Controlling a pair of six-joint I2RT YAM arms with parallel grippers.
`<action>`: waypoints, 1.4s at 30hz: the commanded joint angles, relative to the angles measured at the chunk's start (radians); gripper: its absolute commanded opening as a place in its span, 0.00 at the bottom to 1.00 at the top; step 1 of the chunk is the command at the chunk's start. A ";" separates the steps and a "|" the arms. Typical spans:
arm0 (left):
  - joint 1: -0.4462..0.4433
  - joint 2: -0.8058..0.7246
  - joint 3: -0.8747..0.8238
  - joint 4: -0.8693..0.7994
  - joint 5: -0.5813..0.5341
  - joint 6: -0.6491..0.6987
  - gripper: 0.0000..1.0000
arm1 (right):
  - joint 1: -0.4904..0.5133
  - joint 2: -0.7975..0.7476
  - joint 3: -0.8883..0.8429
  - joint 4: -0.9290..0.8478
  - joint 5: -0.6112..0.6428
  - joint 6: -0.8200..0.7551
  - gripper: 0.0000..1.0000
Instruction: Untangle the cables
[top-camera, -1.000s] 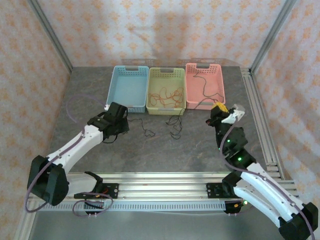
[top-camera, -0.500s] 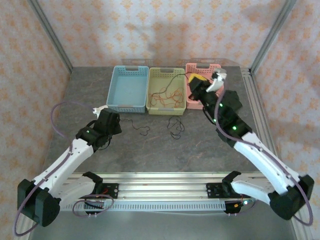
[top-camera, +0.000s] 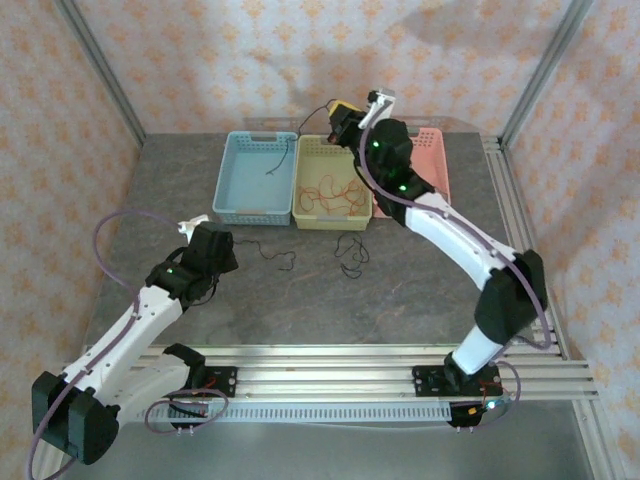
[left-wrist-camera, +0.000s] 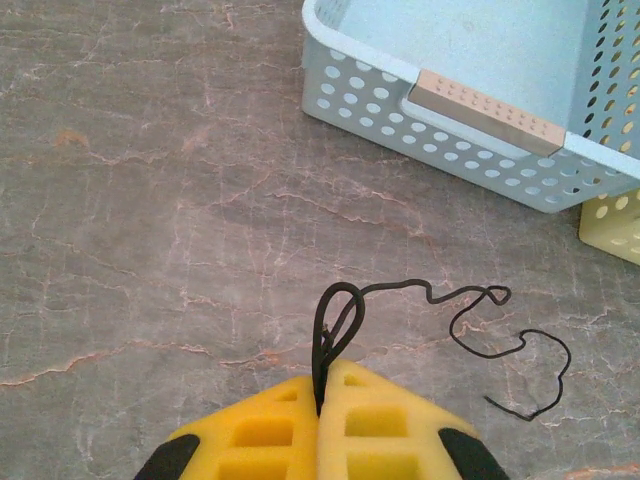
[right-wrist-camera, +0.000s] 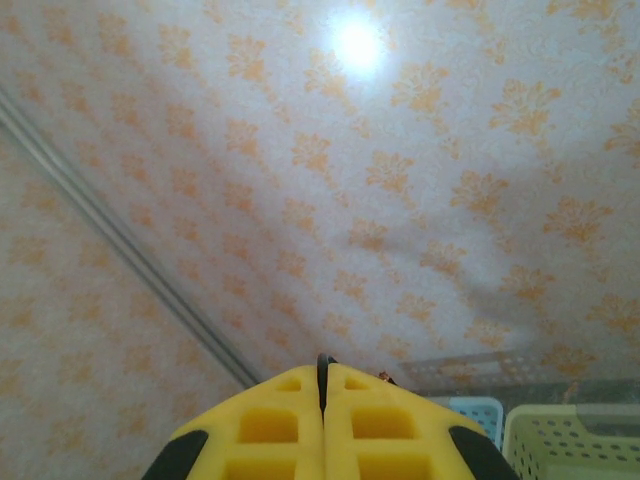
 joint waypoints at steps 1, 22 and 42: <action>0.014 -0.012 -0.005 0.010 -0.015 -0.012 0.00 | 0.013 0.099 0.085 0.051 0.047 0.004 0.00; 0.021 -0.023 -0.015 0.015 0.000 -0.010 0.00 | 0.161 0.629 0.358 -0.058 0.040 0.101 0.10; 0.022 -0.040 -0.031 0.057 0.089 0.010 0.00 | 0.161 0.163 -0.084 -0.011 -0.079 -0.133 0.38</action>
